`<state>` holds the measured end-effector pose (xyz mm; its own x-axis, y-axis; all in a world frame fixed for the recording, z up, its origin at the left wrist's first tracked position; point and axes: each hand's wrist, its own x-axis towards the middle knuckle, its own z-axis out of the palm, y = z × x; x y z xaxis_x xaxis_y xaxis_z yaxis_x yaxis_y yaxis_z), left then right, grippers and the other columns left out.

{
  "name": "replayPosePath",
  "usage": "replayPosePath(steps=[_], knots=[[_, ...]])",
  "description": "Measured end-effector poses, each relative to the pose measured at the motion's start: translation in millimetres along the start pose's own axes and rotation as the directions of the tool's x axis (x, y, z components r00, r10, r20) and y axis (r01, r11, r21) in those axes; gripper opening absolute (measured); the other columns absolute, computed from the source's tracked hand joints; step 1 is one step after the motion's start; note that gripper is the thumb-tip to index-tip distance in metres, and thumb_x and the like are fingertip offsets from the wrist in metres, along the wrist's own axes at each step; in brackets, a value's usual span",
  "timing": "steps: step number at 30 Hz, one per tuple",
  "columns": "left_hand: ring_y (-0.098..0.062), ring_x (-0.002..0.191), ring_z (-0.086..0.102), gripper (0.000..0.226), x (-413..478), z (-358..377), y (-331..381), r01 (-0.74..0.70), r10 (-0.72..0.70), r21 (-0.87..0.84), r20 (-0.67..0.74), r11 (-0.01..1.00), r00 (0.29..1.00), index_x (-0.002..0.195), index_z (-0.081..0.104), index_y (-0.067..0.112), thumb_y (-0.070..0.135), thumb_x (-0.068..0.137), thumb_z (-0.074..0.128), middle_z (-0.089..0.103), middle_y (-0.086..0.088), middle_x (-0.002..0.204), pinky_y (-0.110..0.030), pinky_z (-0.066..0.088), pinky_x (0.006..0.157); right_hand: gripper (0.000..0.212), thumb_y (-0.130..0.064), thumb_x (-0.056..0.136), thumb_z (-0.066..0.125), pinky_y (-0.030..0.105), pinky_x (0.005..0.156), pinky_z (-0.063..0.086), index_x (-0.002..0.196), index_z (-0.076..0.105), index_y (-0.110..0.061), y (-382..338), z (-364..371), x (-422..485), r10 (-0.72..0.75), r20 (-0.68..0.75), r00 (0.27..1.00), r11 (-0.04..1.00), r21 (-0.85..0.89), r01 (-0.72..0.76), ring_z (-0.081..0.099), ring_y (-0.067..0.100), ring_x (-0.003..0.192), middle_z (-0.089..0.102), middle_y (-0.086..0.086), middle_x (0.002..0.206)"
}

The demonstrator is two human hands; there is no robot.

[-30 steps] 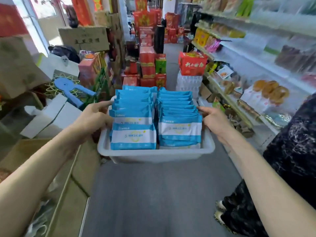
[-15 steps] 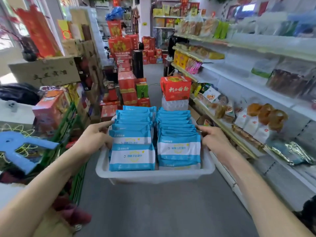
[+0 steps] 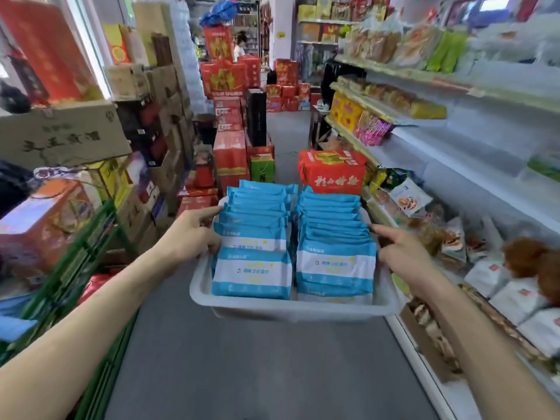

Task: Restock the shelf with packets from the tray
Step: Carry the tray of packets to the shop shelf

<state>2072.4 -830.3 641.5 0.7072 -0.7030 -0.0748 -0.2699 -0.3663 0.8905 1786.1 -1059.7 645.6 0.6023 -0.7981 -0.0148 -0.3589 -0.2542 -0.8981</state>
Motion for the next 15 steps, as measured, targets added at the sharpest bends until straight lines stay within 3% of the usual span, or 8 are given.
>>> replayPosePath(steps=[2,5,7,10,13,15], knots=[[-0.027,0.1,0.066,0.087,60.3,10.5,0.4,-0.019,0.018,0.016,0.03,1.0,0.999,0.151,0.052,0.023,-0.009,0.072,0.066,0.067,0.001,0.113,-0.055,0.057,0.093,0.058,0.018,0.09,0.053,0.008,0.055,0.049,0.119,0.064,-0.032,10.2,-0.8,56.3,-0.02,0.023,1.0,1.0,-0.011,0.021,0.065,-0.018,0.071,0.068,-0.021,0.101],[-0.029,0.105,0.07,0.09,156.0,28.1,2.4,-0.055,0.054,0.018,0.058,0.998,0.997,0.15,0.052,0.024,-0.002,0.066,0.066,0.068,0.002,0.126,-0.052,0.057,0.094,0.056,0.017,0.091,0.055,0.015,0.059,0.055,0.118,0.067,-0.031,21.7,-1.7,143.7,-0.012,0.01,1.0,1.0,0.009,0.012,0.072,-0.007,0.078,0.073,-0.025,0.093],[-0.032,0.109,0.07,0.091,220.8,37.8,8.3,-0.067,0.064,0.038,0.083,0.997,0.995,0.15,0.053,0.028,0.0,0.064,0.065,0.069,0.005,0.127,-0.052,0.057,0.094,0.059,0.017,0.09,0.057,0.019,0.062,0.058,0.126,0.066,-0.03,25.4,-4.0,203.8,0.032,-0.002,0.999,0.999,0.005,-0.032,0.073,-0.004,0.081,0.073,-0.022,0.101],[-0.028,0.113,0.069,0.093,312.4,53.3,24.4,-0.056,0.049,0.042,0.139,0.998,0.989,0.151,0.051,0.032,-0.001,0.065,0.064,0.068,0.01,0.126,-0.047,0.057,0.096,0.058,0.012,0.092,0.059,0.015,0.063,0.056,0.133,0.063,-0.029,29.0,-14.2,289.1,0.058,-0.023,0.998,0.998,-0.036,-0.059,0.069,-0.011,0.081,0.067,-0.016,0.114],[-0.025,0.114,0.069,0.099,398.0,73.4,44.3,-0.073,0.068,0.022,0.169,0.997,0.983,0.151,0.051,0.032,0.005,0.056,0.063,0.071,0.006,0.126,-0.047,0.057,0.096,0.052,0.006,0.096,0.061,0.013,0.062,0.055,0.129,0.062,-0.034,34.5,-30.3,366.5,0.061,-0.069,0.996,0.997,-0.04,-0.064,0.065,-0.013,0.075,0.064,-0.018,0.104],[-0.022,0.109,0.07,0.101,452.5,91.4,56.1,-0.077,0.075,0.006,0.188,0.997,0.979,0.15,0.052,0.029,0.004,0.053,0.064,0.073,0.007,0.121,-0.044,0.058,0.094,0.05,0.0,0.095,0.066,0.024,0.07,0.058,0.127,0.062,-0.038,41.0,-41.8,415.2,0.031,-0.119,0.992,0.994,-0.102,-0.043,0.065,-0.007,0.08,0.065,-0.016,0.101]])
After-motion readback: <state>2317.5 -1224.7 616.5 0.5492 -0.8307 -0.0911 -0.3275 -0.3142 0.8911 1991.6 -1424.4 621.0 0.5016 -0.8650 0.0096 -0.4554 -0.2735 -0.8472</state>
